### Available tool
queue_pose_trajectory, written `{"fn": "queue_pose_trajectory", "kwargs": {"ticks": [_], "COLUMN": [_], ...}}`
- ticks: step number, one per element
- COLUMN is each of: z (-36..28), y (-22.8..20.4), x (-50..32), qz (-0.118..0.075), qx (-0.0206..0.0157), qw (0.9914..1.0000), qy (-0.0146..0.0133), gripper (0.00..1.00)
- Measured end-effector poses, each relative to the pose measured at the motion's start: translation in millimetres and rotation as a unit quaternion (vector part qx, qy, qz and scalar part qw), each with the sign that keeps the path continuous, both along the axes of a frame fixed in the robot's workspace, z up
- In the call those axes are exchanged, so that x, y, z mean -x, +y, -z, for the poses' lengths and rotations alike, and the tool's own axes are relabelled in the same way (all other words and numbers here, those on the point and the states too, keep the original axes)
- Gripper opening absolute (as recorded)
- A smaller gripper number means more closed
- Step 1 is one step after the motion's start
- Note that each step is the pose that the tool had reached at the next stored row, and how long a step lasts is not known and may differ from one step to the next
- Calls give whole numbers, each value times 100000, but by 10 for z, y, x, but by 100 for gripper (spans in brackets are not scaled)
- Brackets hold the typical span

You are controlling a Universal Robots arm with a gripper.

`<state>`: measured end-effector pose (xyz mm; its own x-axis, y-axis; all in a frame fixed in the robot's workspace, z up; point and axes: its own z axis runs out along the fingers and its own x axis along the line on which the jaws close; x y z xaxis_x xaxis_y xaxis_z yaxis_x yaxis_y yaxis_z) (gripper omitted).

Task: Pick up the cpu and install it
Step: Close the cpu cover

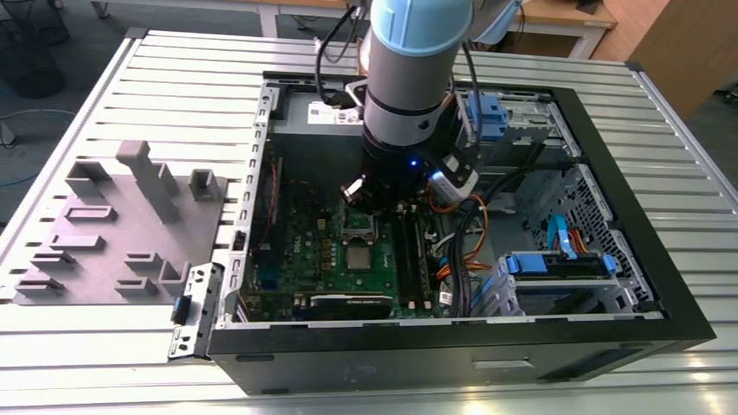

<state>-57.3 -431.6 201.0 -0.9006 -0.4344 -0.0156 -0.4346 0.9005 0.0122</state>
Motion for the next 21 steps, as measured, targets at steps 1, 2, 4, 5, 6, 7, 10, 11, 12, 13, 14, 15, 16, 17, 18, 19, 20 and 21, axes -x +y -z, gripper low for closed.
{"fn": "queue_pose_trajectory", "kwargs": {"ticks": [1, 2, 4, 5, 6, 7, 10, 11, 12, 13, 14, 15, 16, 17, 18, 19, 20, 21], "z": [1, 2, 3, 1, -1, -5, -28, -35, -40, -46, -51, -54, -56, -58, -61, -65, -71, -78], "y": [0, 1, 1, 1, 1, 1, -5, -8, -13, -21, -31, -46, -59, -72, -87, -100, -113, -126], "x": [4, 10, 23, 31, 38, 44, 54, 55, 56, 56, 56, 56, 56, 56, 56, 56, 56, 56], "qz": [-2, -1, -4, -5, -3, -1, -3, -4, 0, 0, 3, 4, 1, 3, 3, 1, 0, -1], "qx": [4, -7, -23, -30, -38, -46, -35, -39, -48, -45, -38, -33, -32, -33, -39, -50, -61, -76], "qw": [100000, 100000, 100000, 100000, 99999, 99999, 99999, 99999, 99999, 99999, 99999, 99999, 99999, 99999, 99999, 99999, 99999, 99999], "qy": [-49, -101, -212, -283, -342, -388, -425, -428, -429, -425, -417, -418, -421, -419, -422, -425, -423, -422], "gripper": [11, 11, 11, 11, 11, 11, 11, 11, 11, 11, 11, 11, 11, 11, 11, 11, 11, 11]}}
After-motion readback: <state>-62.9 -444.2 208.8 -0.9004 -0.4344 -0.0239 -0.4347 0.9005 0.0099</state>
